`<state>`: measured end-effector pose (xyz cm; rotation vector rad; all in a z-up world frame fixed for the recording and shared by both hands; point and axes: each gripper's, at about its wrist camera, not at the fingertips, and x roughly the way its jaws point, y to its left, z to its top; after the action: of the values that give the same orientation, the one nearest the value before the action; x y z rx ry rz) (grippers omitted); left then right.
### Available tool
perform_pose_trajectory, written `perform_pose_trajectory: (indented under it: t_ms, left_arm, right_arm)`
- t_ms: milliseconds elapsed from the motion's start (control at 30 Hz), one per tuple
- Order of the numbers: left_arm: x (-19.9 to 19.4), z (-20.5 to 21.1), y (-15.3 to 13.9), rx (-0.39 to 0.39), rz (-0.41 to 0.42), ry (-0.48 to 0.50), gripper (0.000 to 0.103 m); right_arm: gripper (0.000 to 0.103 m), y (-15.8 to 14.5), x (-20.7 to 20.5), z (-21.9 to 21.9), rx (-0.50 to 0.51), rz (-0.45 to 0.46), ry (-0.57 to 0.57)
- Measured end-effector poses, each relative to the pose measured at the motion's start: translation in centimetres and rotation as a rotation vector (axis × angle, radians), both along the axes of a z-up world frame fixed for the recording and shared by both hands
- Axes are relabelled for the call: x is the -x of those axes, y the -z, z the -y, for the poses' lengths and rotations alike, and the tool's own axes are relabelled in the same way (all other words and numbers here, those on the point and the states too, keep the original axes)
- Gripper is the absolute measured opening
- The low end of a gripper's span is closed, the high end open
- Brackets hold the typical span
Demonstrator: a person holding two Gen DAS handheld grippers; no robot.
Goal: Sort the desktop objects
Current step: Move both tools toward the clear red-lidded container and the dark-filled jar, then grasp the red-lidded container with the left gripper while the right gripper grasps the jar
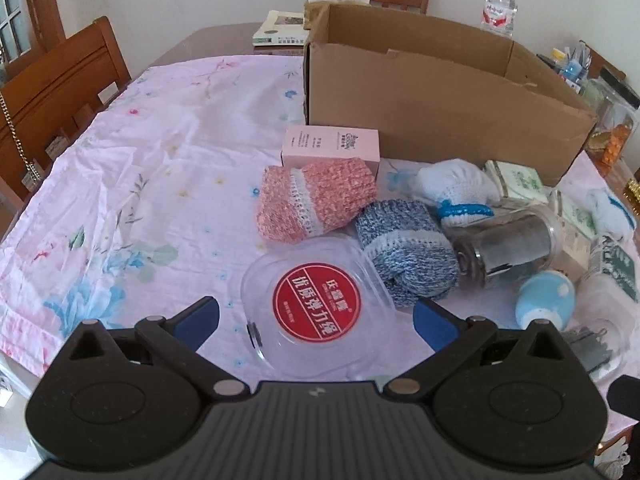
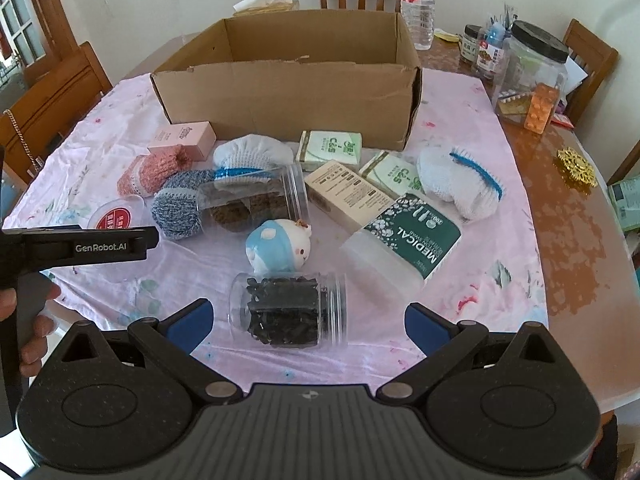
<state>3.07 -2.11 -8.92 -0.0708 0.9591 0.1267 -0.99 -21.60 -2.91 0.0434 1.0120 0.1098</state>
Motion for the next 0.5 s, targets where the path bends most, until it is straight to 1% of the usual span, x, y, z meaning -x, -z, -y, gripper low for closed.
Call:
perform_pose_trajectory:
  t_ms: [100,233,400,500]
  left_arm:
    - [-0.3,-0.5,0.5,-0.007,-0.017,-0.003,0.102]
    - [-0.1,-1.7,0.6,0.017,-0.027,-0.009,0.103]
    - [0.7,-2.6,0.4,-0.030,-0.026,0.014,0.103]
    - [0.9,-3.2,0.5,-0.030,-0.023,0.025,0.103]
  right_arm:
    - [0.103,0.3,-0.1,-0.3,0.002,-0.009,0.005]
    - [0.103,0.5,-0.3,-0.8,0.009,-0.019,0.002]
    - [0.103,0.9,-0.6,-1.2,0.009,-0.032,-0.005]
    - [0.103,1.6,-0.8,-1.5,0.022,-0.046,-0.012]
